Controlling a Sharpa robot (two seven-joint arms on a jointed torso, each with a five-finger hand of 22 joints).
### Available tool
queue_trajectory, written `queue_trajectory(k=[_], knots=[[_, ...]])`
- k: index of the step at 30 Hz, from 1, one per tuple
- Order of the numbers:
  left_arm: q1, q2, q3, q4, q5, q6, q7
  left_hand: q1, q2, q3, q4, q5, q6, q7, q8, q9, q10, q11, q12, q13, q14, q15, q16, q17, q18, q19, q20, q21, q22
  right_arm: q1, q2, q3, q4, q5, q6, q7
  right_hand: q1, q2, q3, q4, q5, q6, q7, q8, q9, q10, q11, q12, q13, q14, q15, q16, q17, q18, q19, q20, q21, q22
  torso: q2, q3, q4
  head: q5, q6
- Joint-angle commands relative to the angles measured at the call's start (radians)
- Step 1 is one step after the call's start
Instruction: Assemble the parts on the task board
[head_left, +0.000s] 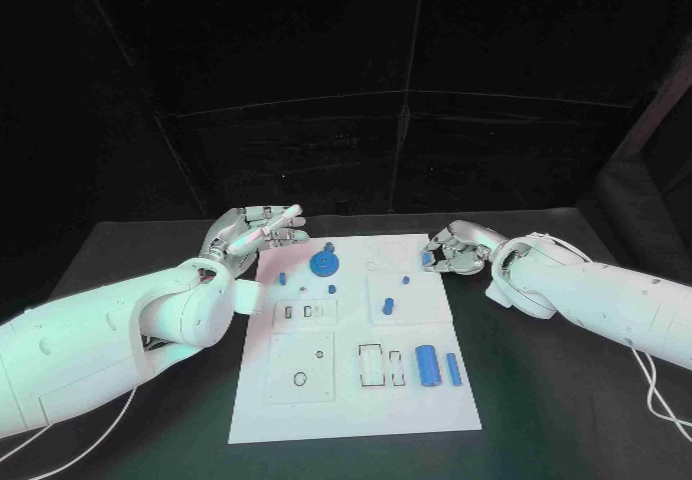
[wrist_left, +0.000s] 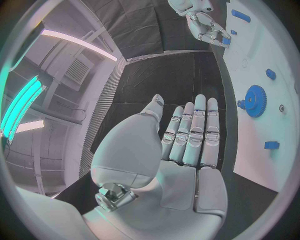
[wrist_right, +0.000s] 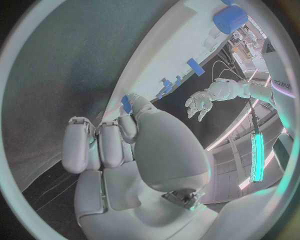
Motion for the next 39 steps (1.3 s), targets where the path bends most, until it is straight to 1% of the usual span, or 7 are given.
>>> queue_trajectory(k=[1,8,15,21,25,32,39], knots=[[0.001,0.001,0.001,0.001,0.001,0.01,0.008,0.007,0.005,-0.001,-0.005,0.002,0.007,-0.001,-0.006,-0.001,0.007,-0.001,-0.006,-0.001,0.009,0.001,-0.005,0.001,0.014,0.01,0.0,-0.005,-0.001,0.001,0.001,0.0,0.0,0.002,0.002,0.007,0.002,0.013,0.008,-0.001,-0.004,0.016,-0.004,0.008,0.002,0.009,-0.002,0.007,0.004,0.033,-0.009,0.002,0.002,-0.008,0.0,-0.009,0.004,0.002,0.0,-0.0001,-0.0003,0.0,-0.001],[0.001,0.001,0.001,0.0,0.001,0.011,0.007,0.007,0.005,-0.001,-0.005,0.002,0.007,-0.001,-0.006,-0.001,0.007,-0.001,-0.006,-0.001,0.009,0.001,-0.005,0.001,0.014,0.01,0.0,-0.005,-0.001,0.001,0.002,0.0,0.002,0.017,-0.056,0.02,0.012,0.044,0.041,-0.01,-0.045,0.07,-0.027,0.039,0.01,0.025,-0.021,0.024,0.022,0.035,-0.025,0.006,0.01,-0.01,0.005,-0.022,0.009,0.012,0.0,0.0004,-0.0003,0.0,-0.002],[0.001,0.0,0.001,-0.002,0.001,0.011,0.007,0.007,0.005,-0.001,-0.005,0.002,0.007,-0.001,-0.006,-0.001,0.007,-0.001,-0.006,-0.001,0.009,0.001,-0.005,0.001,0.014,0.01,0.0,-0.005,-0.001,0.001,-0.004,0.0,0.025,0.062,-0.165,0.029,0.015,0.056,0.066,-0.02,-0.02,0.074,-0.032,0.045,0.01,0.045,-0.027,0.047,0.046,0.041,-0.031,0.019,0.034,-0.012,0.011,-0.03,0.014,0.023,-0.001,0.0,-0.0002,0.0,-0.001],[0.001,-0.005,0.001,-0.002,0.001,0.009,0.009,0.008,0.006,-0.001,-0.007,0.002,0.007,-0.001,-0.007,-0.001,0.007,-0.001,-0.007,-0.001,0.009,0.001,-0.007,0.002,0.014,0.011,0.0,-0.007,-0.001,0.002,-0.03,0.001,0.106,0.057,-0.227,-0.035,0.015,0.057,0.078,-0.025,-0.008,0.07,-0.031,0.043,0.008,0.048,-0.026,0.052,0.051,0.042,-0.031,0.022,0.04,-0.013,0.013,-0.031,0.016,0.027,-0.003,-0.0033,0.0005,0.001,0.001],[0.002,-0.003,0.001,-0.008,0.001,0.009,0.009,0.008,0.006,-0.001,-0.007,0.002,0.007,-0.001,-0.007,-0.001,0.007,-0.001,-0.008,-0.001,0.009,0.001,-0.007,0.002,0.014,0.011,0.0,-0.007,-0.001,0.007,-0.039,0.001,0.181,0.053,-0.267,-0.118,0.009,0.058,0.086,-0.026,-0.001,0.064,-0.029,0.041,0.007,0.051,-0.024,0.055,0.056,0.044,-0.03,0.027,0.047,-0.014,0.016,-0.031,0.018,0.032,-0.006,-0.0015,0.0003,0.005,-0.001],[0.002,0.002,0.001,-0.031,0.001,0.013,0.01,0.009,0.007,-0.001,-0.008,0.002,0.008,-0.001,-0.007,-0.001,0.008,-0.001,-0.008,-0.001,0.01,0.001,-0.007,0.002,0.014,0.012,0.0,-0.008,-0.002,0.014,-0.014,0.001,0.295,0.007,-0.26,-0.246,0.006,0.058,0.095,-0.029,0.004,0.059,-0.027,0.038,0.005,0.049,-0.023,0.054,0.055,0.044,-0.029,0.028,0.048,-0.014,0.017,-0.03,0.019,0.033,-0.017,-0.0044,0.0022,0.017,-0.008],[0.003,0.006,0.001,-0.055,0.005,0.014,0.014,0.01,0.007,-0.001,-0.009,0.002,0.009,-0.002,-0.007,-0.001,0.009,-0.002,-0.008,-0.001,0.01,0.001,-0.008,0.002,0.014,0.012,0.0,-0.008,-0.002,0.015,0.069,0.001,0.341,-0.091,-0.212,-0.315,0.004,0.057,0.098,-0.03,0.004,0.057,-0.026,0.037,0.004,0.049,-0.022,0.053,0.055,0.044,-0.028,0.028,0.048,-0.014,0.016,-0.03,0.018,0.031,-0.028,-0.0056,0.0049,0.036,-0.022]])
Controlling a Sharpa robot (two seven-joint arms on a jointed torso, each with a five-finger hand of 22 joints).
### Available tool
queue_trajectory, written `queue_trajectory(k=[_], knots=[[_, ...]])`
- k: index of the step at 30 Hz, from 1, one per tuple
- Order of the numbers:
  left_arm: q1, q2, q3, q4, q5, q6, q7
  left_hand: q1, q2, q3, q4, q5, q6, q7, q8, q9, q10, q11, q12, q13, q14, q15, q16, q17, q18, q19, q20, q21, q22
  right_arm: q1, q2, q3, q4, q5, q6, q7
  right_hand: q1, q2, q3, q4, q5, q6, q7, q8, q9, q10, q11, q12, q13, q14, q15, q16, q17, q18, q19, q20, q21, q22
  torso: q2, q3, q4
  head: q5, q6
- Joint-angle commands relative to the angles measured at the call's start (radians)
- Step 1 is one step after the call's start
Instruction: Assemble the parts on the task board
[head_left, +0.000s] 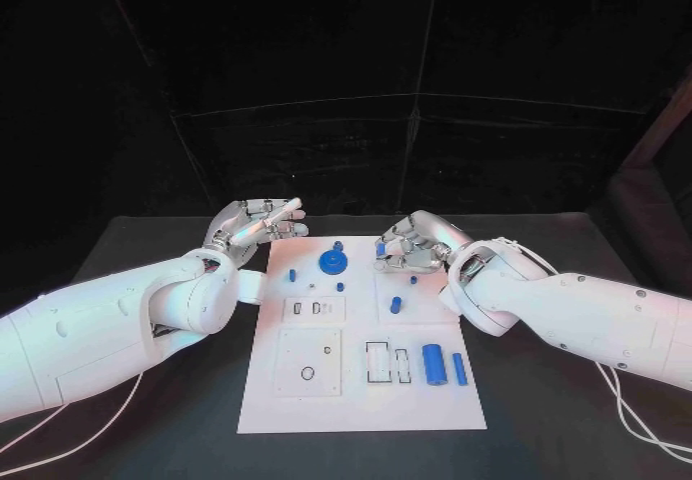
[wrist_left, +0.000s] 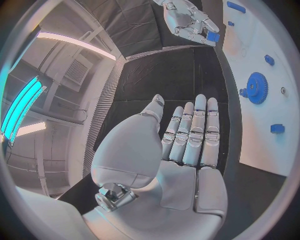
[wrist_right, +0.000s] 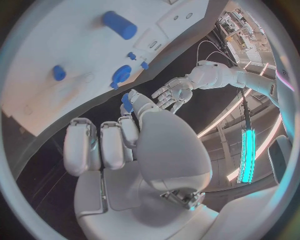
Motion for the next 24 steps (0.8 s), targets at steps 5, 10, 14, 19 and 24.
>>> queue_trajectory(k=[5,10,14,19,24], knots=[[0.002,0.008,0.001,-0.012,0.006,0.015,0.014,0.005,0.003,0.002,-0.006,0.002,0.009,-0.002,-0.003,-0.001,0.006,0.002,-0.004,-0.001,0.006,-0.002,-0.004,0.002,0.014,0.005,0.0,-0.004,-0.001,0.001,0.089,0.0,-0.001,-0.133,0.086,-0.133,-0.006,0.003,0.016,0.007,0.001,0.001,-0.009,0.003,0.001,-0.003,0.004,-0.012,-0.013,0.039,-0.004,-0.004,-0.015,-0.013,0.0,-0.001,0.002,-0.006,-0.015,-0.0058,0.0066,0.014,-0.019],[0.003,0.012,0.001,-0.016,0.006,0.015,0.014,0.005,0.003,0.002,-0.006,0.002,0.009,-0.002,-0.003,-0.001,0.006,0.002,-0.004,-0.001,0.006,-0.002,-0.004,0.002,0.014,0.005,0.0,-0.004,-0.001,0.0,0.139,-0.029,-0.02,-0.163,0.138,-0.161,-0.012,-0.002,0.021,0.006,-0.003,-0.009,-0.004,-0.003,-0.002,-0.012,0.007,-0.022,-0.022,0.035,-0.002,-0.011,-0.027,-0.012,-0.003,0.001,-0.001,-0.013,-0.018,-0.0086,0.0111,0.019,-0.028],[0.004,0.013,0.001,-0.018,0.006,0.015,0.014,0.006,0.003,0.002,-0.007,0.002,0.01,-0.002,-0.003,0.0,0.007,0.002,-0.004,0.0,0.007,-0.003,-0.004,0.002,0.014,0.006,-0.001,-0.005,-0.001,-0.006,0.172,-0.044,-0.031,-0.192,0.162,-0.173,-0.012,-0.002,0.022,0.005,-0.004,-0.008,-0.005,-0.002,-0.002,-0.013,0.007,-0.023,-0.022,0.035,-0.002,-0.011,-0.027,-0.012,-0.003,0.001,-0.001,-0.013,-0.017,-0.0075,0.0121,0.024,-0.033],[0.004,0.014,0.001,-0.018,0.007,0.015,0.014,0.006,0.003,0.002,-0.007,0.002,0.01,-0.002,-0.003,0.0,0.007,0.002,-0.004,0.0,0.007,-0.003,-0.004,0.002,0.014,0.006,-0.001,-0.005,-0.001,-0.014,0.202,-0.049,-0.046,-0.225,0.185,-0.193,-0.018,-0.006,0.023,0.005,-0.008,-0.006,-0.004,-0.001,-0.001,-0.012,0.008,-0.022,-0.02,0.035,-0.001,-0.011,-0.026,-0.012,-0.003,0.002,-0.002,-0.013,-0.018,-0.0074,0.0096,0.032,-0.037],[0.004,0.017,0.001,-0.02,0.007,0.016,0.014,0.006,0.003,0.002,-0.007,0.002,0.01,-0.002,-0.003,0.0,0.007,0.002,-0.004,0.0,0.007,-0.003,-0.004,0.002,0.014,0.006,-0.001,-0.005,-0.001,-0.022,0.227,-0.051,-0.059,-0.243,0.193,-0.207,-0.021,-0.007,0.025,0.005,-0.01,-0.003,-0.005,0.0,-0.001,-0.011,0.008,-0.02,-0.019,0.035,-0.001,-0.011,-0.025,-0.012,-0.003,0.003,-0.002,-0.014,-0.017,-0.0078,0.0096,0.036,-0.041]])
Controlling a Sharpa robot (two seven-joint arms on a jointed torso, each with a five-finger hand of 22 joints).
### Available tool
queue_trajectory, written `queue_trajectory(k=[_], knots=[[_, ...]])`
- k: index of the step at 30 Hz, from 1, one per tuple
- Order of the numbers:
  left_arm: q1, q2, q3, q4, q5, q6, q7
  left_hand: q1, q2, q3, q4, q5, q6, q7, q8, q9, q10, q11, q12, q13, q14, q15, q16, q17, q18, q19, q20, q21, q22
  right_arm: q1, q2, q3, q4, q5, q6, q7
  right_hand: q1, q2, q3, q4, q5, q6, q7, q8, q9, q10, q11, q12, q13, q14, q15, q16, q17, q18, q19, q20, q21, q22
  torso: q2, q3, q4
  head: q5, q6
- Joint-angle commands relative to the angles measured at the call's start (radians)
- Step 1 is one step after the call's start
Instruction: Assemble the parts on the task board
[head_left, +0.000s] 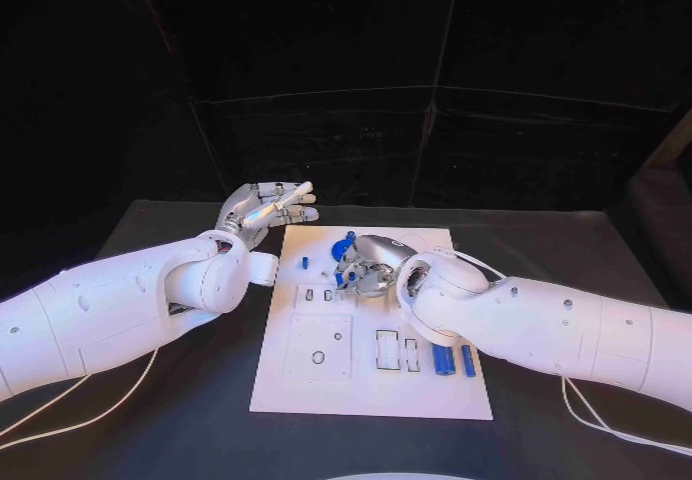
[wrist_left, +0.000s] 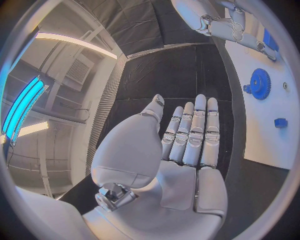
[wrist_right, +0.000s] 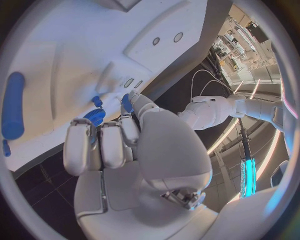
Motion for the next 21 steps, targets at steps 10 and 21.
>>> queue_trajectory(k=[10,21], knots=[[0.002,0.01,0.001,-0.004,0.003,0.015,0.011,0.006,0.003,-0.001,-0.004,0.002,0.006,0.002,-0.003,0.0,0.007,0.002,-0.004,0.0,0.007,-0.003,-0.004,0.001,0.014,0.006,-0.001,-0.005,-0.001,-0.012,0.04,-0.001,-0.023,-0.072,0.044,-0.044,-0.012,0.002,0.011,0.004,-0.003,0.004,-0.003,0.008,0.001,-0.002,0.0,0.003,0.004,0.036,-0.001,-0.002,0.003,-0.012,-0.003,0.003,-0.002,-0.001,0.0,0.0007,-0.0011,0.006,-0.006],[0.002,0.01,0.001,-0.005,0.003,0.014,0.011,0.007,0.004,-0.001,-0.006,0.002,0.007,0.002,-0.004,0.0,0.008,0.002,-0.005,0.0,0.007,-0.003,-0.005,0.001,0.014,0.007,-0.001,-0.006,-0.002,-0.017,0.042,-0.001,-0.03,-0.092,0.077,-0.058,-0.019,-0.005,0.012,0.003,-0.005,0.003,-0.002,0.007,0.001,-0.003,0.001,0.001,0.002,0.035,-0.001,-0.003,0.001,-0.011,-0.003,0.003,-0.003,-0.002,0.001,0.0016,-0.0011,0.008,-0.013]])
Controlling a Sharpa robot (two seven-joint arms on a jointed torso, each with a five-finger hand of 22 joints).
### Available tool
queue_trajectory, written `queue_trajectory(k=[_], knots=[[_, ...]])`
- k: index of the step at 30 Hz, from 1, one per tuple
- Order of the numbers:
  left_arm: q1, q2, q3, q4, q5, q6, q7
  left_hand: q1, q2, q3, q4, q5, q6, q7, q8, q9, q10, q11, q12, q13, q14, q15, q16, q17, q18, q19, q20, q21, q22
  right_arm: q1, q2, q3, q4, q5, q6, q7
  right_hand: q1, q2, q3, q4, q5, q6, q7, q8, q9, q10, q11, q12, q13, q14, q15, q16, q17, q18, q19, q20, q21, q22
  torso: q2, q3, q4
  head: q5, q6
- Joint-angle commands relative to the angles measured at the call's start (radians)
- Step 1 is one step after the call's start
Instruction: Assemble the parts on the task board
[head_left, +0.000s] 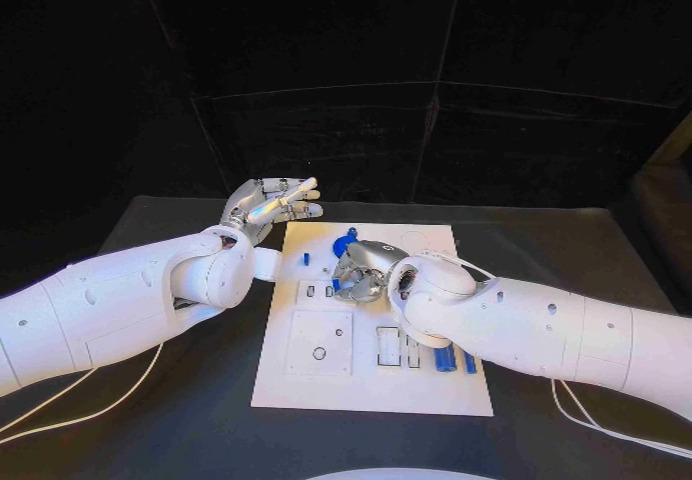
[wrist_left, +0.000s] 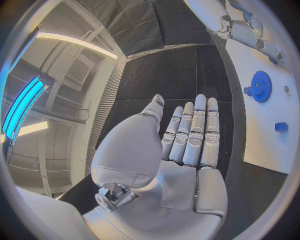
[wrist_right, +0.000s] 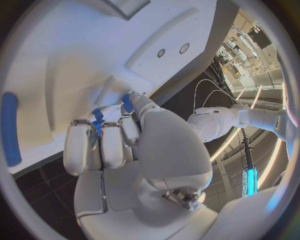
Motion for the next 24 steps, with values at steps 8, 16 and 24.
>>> queue_trajectory(k=[8,16,24], knots=[[0.002,0.001,0.001,0.0,0.002,0.012,0.011,0.007,0.004,-0.001,-0.006,0.002,0.007,0.002,-0.004,0.0,0.008,0.002,-0.005,0.0,0.008,-0.003,-0.005,0.002,0.014,0.007,-0.001,-0.006,-0.002,0.0,-0.004,0.0,0.003,-0.037,0.06,-0.017,-0.012,-0.007,0.005,-0.001,-0.002,0.005,0.001,0.004,0.0,-0.005,0.002,0.0,-0.001,0.035,0.0,-0.004,-0.003,-0.012,-0.002,0.004,-0.003,-0.001,0.001,-0.0003,-0.0001,0.003,-0.005],[0.002,0.003,0.001,-0.002,0.002,0.013,0.01,0.007,0.004,-0.001,-0.006,0.002,0.007,0.002,-0.004,0.0,0.008,0.002,-0.005,0.0,0.008,-0.003,-0.005,0.002,0.014,0.007,-0.001,-0.006,-0.002,0.0,-0.001,-0.002,0.002,-0.04,0.091,-0.025,-0.022,-0.015,0.004,-0.001,-0.01,0.002,0.002,0.002,-0.001,-0.006,0.003,-0.002,-0.002,0.035,0.001,-0.005,-0.004,-0.012,-0.002,0.005,-0.003,-0.001,0.0,0.0004,-0.0005,0.0,-0.009],[0.002,0.003,0.001,-0.002,0.002,0.013,0.01,0.007,0.004,-0.001,-0.006,0.002,0.007,0.002,-0.004,0.0,0.008,0.002,-0.005,0.0,0.008,-0.003,-0.005,0.002,0.014,0.007,-0.001,-0.006,-0.002,0.0,-0.007,-0.003,0.006,-0.052,0.101,-0.042,-0.038,-0.028,0.002,0.001,-0.013,-0.008,0.005,-0.004,-0.004,-0.01,0.006,-0.007,-0.006,0.033,0.003,-0.009,-0.011,-0.011,-0.003,0.006,-0.005,-0.003,0.0,0.0003,-0.0001,-0.001,-0.009]])
